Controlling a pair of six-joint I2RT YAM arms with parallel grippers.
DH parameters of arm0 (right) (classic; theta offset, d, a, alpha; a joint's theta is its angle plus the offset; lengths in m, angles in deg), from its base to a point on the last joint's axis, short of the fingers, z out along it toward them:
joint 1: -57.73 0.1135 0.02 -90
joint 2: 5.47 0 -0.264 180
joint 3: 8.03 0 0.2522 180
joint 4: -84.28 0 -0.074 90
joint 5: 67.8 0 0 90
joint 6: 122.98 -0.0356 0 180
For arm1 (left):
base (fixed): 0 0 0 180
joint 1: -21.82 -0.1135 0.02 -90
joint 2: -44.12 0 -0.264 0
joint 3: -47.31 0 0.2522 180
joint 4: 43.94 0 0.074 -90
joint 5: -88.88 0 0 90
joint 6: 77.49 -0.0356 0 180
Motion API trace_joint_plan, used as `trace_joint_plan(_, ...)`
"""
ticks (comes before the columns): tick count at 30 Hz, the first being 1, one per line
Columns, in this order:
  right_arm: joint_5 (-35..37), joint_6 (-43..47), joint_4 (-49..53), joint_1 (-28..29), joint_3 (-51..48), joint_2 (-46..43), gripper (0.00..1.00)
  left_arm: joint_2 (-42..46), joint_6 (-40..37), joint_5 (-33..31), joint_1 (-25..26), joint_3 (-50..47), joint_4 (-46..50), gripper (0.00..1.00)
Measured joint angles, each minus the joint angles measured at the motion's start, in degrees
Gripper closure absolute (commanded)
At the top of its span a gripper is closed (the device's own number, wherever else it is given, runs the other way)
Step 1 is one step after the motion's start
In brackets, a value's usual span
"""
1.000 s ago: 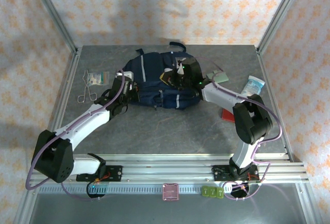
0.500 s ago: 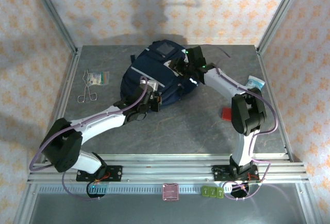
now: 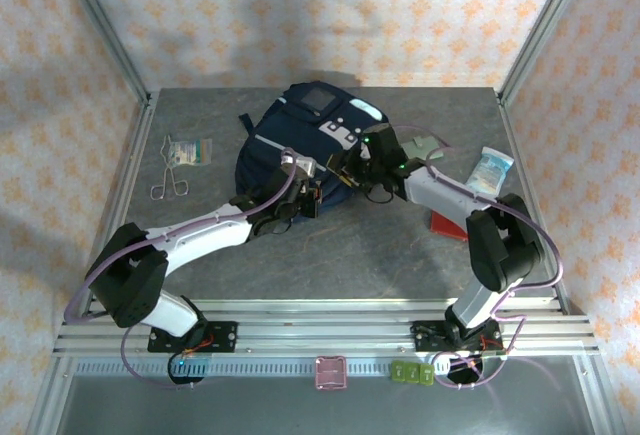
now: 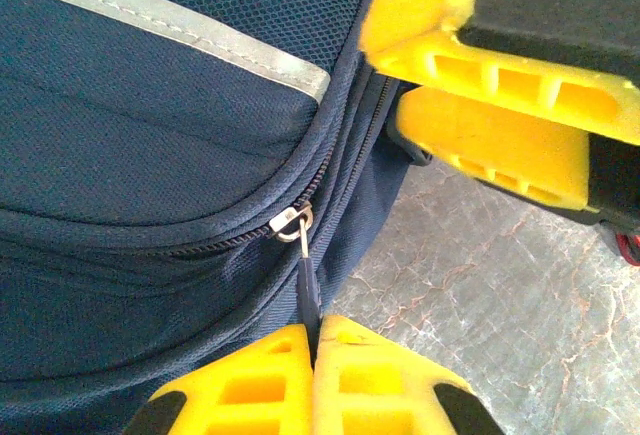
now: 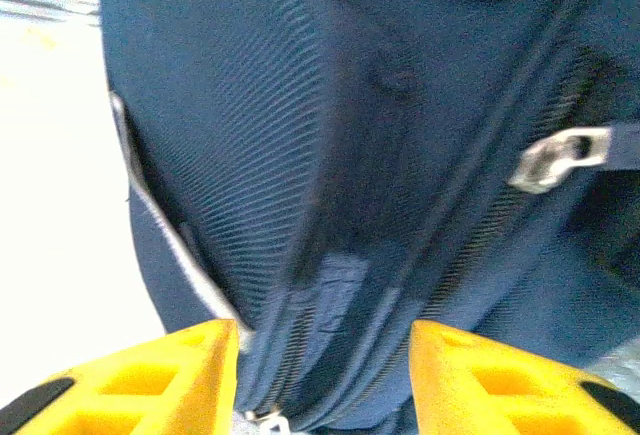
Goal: Pack the student bag
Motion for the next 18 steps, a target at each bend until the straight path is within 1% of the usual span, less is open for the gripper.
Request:
trace_joint_plan(4,-1.84,-1.53,-2.14,0.87,2.40,3.39,0.56,-0.02,-0.07,-1.46,0.76,0.00,0.02,1.00)
trace_joint_plan(5,-2.23,-1.86,-2.45,0.87,3.21,4.52,0.59,-0.09,-0.09,-1.75,0.98,0.00,0.00,1.00)
trace_joint_plan(6,-2.62,-2.08,-2.58,0.87,3.87,5.64,0.68,-0.20,-0.13,-2.27,1.14,0.00,0.02,1.00)
trace_joint_plan(7,-3.08,-2.27,-2.51,0.87,4.33,6.71,0.82,-0.37,-0.26,-2.99,1.27,0.00,0.02,1.00)
trace_joint_plan(8,-3.30,-2.95,-2.34,0.87,4.61,7.43,0.91,-0.59,-0.31,-3.50,1.29,0.00,0.02,1.00)
trace_joint_plan(9,-3.67,-3.30,-2.19,0.83,4.90,8.35,0.98,-0.85,-0.28,-4.28,1.36,0.00,0.07,1.00)
trace_joint_plan(10,-3.93,-3.78,-2.19,0.81,5.01,9.22,1.00,-1.22,-0.26,-5.29,1.46,0.00,0.33,1.00)
trace_joint_plan(15,-4.07,-4.66,-2.27,0.81,5.01,10.32,1.00,-2.21,0.28,-12.26,1.86,0.00,2.51,1.00)
trace_joint_plan(18,-4.07,-4.66,-2.49,0.72,4.98,10.29,1.00,-1.81,0.85,-14.91,1.18,-0.59,2.86,1.00)
